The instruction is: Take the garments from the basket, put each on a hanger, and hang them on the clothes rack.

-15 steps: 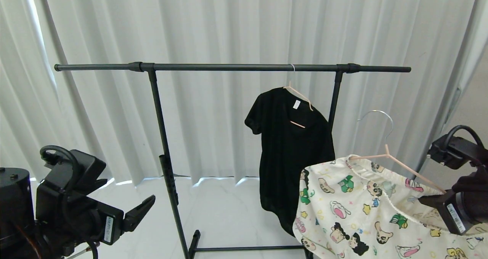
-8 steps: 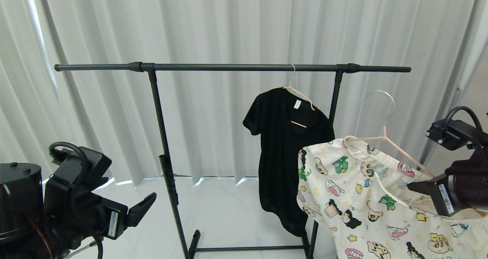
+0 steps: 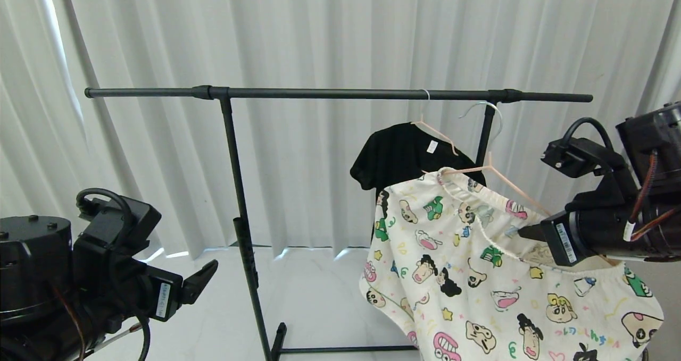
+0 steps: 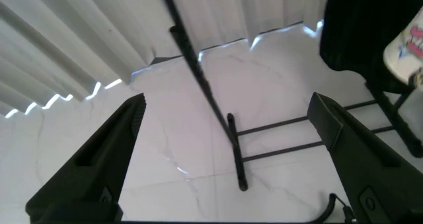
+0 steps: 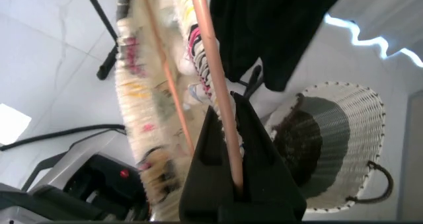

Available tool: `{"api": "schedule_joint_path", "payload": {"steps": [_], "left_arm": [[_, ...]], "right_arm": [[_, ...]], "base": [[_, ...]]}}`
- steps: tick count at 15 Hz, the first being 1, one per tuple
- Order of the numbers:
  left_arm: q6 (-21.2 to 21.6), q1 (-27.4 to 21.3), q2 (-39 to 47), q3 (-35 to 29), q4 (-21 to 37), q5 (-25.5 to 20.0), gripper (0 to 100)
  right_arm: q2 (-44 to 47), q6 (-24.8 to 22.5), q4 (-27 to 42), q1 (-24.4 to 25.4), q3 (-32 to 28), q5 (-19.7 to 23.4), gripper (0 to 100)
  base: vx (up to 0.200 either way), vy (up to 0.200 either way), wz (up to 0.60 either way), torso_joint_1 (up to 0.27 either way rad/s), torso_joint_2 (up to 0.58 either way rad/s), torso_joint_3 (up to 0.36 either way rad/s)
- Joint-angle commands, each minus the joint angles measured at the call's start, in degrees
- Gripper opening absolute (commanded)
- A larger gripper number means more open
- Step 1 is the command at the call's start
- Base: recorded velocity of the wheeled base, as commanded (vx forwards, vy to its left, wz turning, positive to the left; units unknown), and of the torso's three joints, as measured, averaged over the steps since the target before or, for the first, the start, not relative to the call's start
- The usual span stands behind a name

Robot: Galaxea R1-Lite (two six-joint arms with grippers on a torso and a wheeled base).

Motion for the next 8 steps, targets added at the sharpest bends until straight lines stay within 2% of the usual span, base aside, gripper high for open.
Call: {"api": "schedule_joint_path", "payload": {"steps": [1, 4, 8], "left_arm": [[0.0, -0.12, 0.25, -0.09, -0.06, -0.03, 100], [0.0, -0.3, 0.25, -0.17, -0.06, -0.03, 100], [0.0, -1.7, 0.08, -0.26, -0.06, -0.03, 100]], "right_arm": [[2.13, 0.02, 0.02, 0.04, -1.72, -0.19, 0], [5.03, 0.02, -0.16, 0.48, -5.32, -1.95, 0], [8.98, 0.11, -0.16, 0.92, -10.94, -2.39, 0]], "base": [[0.0, 0.0, 0.0, 0.0, 0.0, 0.0], [0.0, 0.0, 0.0, 0.0, 0.0, 0.0], [0.2, 0.0, 0.0, -0.004, 0.0, 0.005]]}}
